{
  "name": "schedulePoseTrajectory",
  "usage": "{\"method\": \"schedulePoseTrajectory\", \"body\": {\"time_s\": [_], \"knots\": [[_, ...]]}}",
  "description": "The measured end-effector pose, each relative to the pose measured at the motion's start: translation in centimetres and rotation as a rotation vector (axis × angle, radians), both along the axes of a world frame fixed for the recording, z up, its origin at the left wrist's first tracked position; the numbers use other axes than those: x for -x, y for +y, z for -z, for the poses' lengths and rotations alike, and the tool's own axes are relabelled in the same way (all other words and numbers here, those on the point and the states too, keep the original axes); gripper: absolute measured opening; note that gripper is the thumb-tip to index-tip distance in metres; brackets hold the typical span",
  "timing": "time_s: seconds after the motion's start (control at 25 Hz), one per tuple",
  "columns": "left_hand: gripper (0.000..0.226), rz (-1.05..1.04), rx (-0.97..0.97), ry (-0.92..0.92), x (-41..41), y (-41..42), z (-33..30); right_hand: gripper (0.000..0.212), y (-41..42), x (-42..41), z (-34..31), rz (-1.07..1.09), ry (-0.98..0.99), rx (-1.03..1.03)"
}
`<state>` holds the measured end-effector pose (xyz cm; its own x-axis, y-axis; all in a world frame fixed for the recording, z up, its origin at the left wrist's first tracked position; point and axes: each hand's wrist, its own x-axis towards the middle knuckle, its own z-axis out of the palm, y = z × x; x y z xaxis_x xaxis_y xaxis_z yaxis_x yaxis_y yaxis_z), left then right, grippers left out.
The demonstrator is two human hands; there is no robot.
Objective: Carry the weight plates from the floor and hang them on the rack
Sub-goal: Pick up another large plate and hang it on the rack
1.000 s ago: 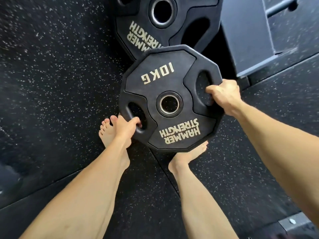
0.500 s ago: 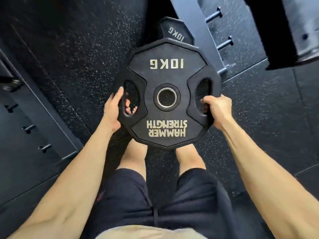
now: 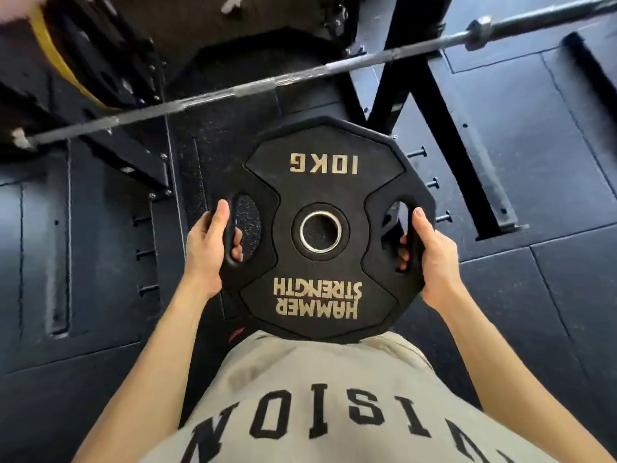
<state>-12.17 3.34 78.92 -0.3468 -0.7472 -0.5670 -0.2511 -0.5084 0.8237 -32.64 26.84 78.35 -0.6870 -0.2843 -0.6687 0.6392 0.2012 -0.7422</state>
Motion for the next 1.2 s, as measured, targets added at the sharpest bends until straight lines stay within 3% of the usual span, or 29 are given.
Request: {"method": "schedulePoseTrajectory", "body": {"time_s": [0.36,0.56,0.68,0.92,1.2], "knots": [[0.04,-0.679,0.156,0.002,-14.7,9.3,-7.0,0.046,-8.1,-4.9,-7.3,-0.621,0.049,0.189],[0.038,-1.01,0.21,-0.037,-25.7,14.5,-9.0,0.042,-12.8,-15.9,-9.4,-0.916,-0.01,0.264],[0.036,-1.19,0.232,-0.019,-35.5,17.3,-9.3,0.043,-15.1,-26.8,-9.8,-1.09,-0.031,0.277],[0.039,-1.385,0.296,-0.045,-53.3,19.4,-10.8,0.041,-18.8,-47.0,-11.2,-1.302,-0.043,0.32],[0.046,-1.447,0.337,-0.006,-67.7,13.5,-11.1,0.051,-27.1,-62.7,-11.7,-1.382,-0.021,0.344]]}}
